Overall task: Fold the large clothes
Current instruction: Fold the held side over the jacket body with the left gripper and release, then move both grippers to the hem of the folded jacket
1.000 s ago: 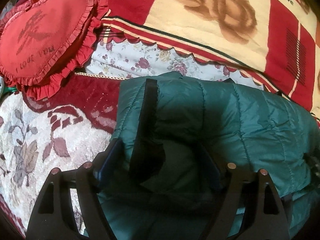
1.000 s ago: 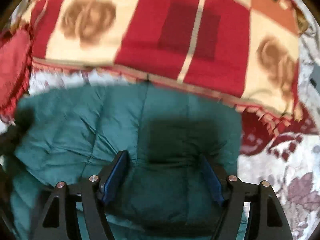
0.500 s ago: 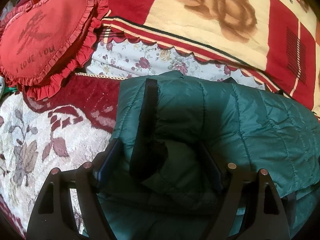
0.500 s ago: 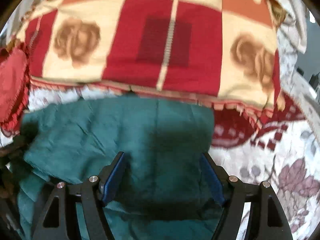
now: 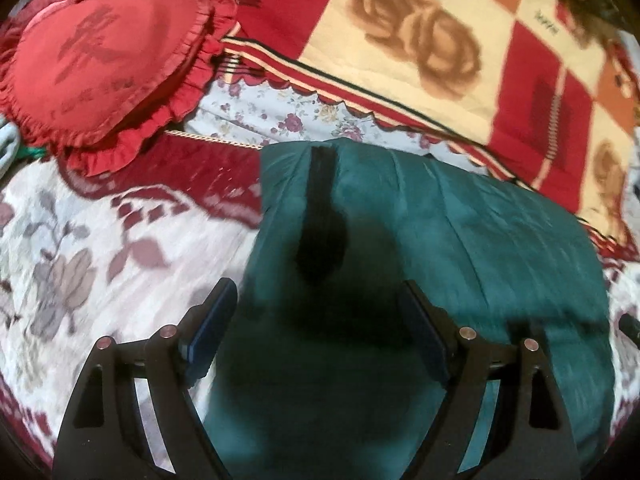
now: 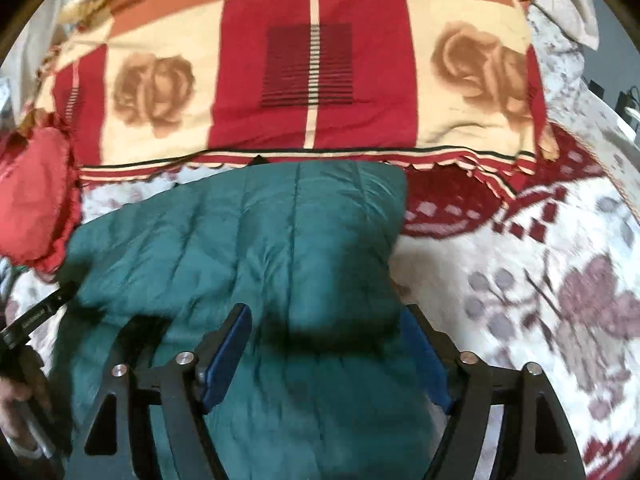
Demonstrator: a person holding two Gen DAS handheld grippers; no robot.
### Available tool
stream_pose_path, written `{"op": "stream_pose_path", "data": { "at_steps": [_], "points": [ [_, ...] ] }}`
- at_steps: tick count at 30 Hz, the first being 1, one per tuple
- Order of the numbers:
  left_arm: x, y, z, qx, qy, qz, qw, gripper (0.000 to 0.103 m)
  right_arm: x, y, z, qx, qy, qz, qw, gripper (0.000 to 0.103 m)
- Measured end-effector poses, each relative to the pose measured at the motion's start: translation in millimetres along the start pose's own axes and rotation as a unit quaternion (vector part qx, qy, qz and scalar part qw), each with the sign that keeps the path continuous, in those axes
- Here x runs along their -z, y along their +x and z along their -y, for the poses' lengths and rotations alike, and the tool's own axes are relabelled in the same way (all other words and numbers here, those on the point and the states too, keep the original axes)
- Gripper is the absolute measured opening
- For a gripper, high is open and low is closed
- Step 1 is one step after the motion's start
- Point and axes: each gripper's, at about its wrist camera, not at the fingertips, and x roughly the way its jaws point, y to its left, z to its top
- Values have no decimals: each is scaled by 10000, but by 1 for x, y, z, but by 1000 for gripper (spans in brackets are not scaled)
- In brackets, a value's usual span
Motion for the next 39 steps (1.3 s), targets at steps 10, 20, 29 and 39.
{"op": "stream_pose_path", "data": {
  "at_steps": [10,20,29,39],
  "points": [
    [92,-88,-47,133,63,-79,9999,83,96,-71,21,-260,120,-306,9991,81],
    [141,-121,-61,47,40,-126,9999,83,162,-90,35,-356,264,-628,9970,82],
    [164,-122,-90,264,-328,-429,9982,83,188,-89,57,-422,604,-875,9934,84],
    [175,-105,-104,565,-623,-929,9921,83,191,-74,45,-790,587,-1045,9896,84]
  ]
}}
